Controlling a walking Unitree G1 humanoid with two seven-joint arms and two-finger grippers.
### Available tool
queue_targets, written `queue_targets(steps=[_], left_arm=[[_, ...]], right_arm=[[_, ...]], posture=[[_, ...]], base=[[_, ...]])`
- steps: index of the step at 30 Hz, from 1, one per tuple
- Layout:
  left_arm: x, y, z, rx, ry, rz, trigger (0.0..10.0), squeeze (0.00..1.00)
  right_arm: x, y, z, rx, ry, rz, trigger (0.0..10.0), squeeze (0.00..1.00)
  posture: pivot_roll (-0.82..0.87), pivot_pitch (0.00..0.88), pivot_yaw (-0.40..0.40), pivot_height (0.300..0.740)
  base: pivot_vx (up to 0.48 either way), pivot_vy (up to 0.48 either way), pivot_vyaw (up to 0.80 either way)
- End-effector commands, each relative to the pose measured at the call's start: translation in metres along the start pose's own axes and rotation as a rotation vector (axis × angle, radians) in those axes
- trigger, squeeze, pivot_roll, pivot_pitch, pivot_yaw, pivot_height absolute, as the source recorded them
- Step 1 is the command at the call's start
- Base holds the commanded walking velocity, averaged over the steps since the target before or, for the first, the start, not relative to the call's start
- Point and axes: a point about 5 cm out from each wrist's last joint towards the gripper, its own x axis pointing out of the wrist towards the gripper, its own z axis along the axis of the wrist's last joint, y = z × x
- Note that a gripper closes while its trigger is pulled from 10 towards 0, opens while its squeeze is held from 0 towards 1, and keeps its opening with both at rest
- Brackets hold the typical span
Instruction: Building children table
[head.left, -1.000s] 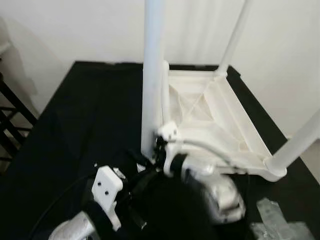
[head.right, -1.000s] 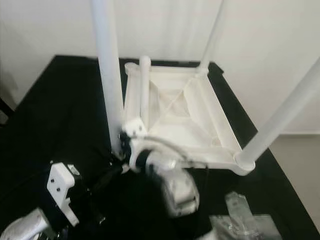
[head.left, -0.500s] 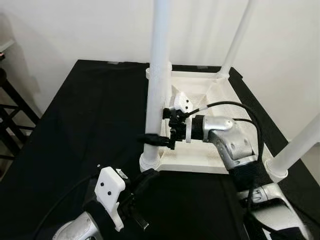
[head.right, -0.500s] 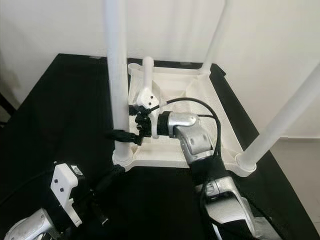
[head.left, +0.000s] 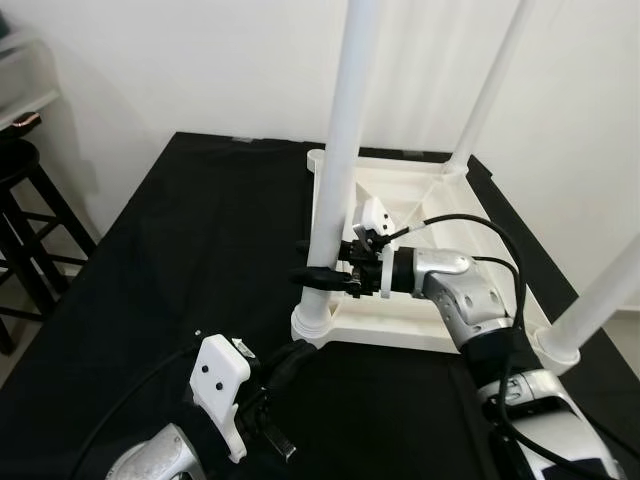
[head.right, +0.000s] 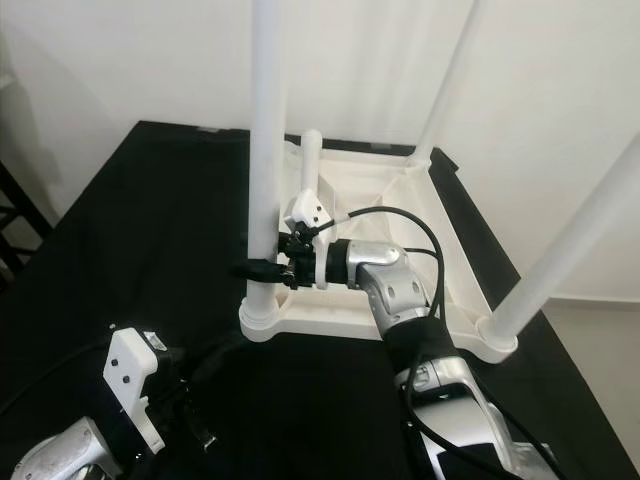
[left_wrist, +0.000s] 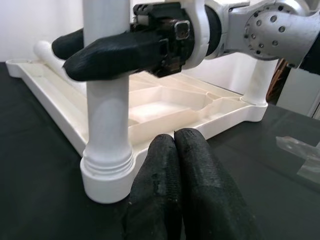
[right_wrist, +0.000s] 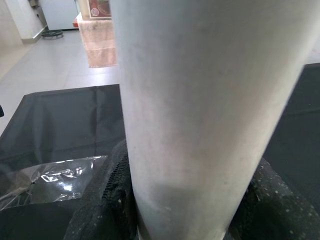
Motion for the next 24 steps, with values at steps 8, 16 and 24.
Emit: queue_targets(steps=[8, 16, 24], left_arm=[[0.0, 0.0, -0.001, -0.011, -0.005, -0.006, 10.0, 0.0], [-0.004, 0.004, 0.0, -0.001, 0.003, 0.008, 10.0, 0.0], [-0.003, 0.004, -0.001, -0.008, 0.002, -0.004, 10.0, 0.0]], right_arm=[[-0.011, -0.003, 0.005, -0.037, -0.031, -0.032, 0.0, 0.0], [0.035, 0.081, -0.058, 0.161, 0.099, -0.683, 0.0, 0.0], [0.033, 0.071, -0.058, 0.162, 0.098, -0.699, 0.0, 0.0]], posture=[[0.07, 0.05, -0.084, 0.74], [0.07, 0.065, -0.082, 0.74], [0.08, 0.055, -0.094, 0.74]], base=[[0.0, 0.0, 0.0], [0.0, 0.0, 0.0], [0.0, 0.0, 0.0]])
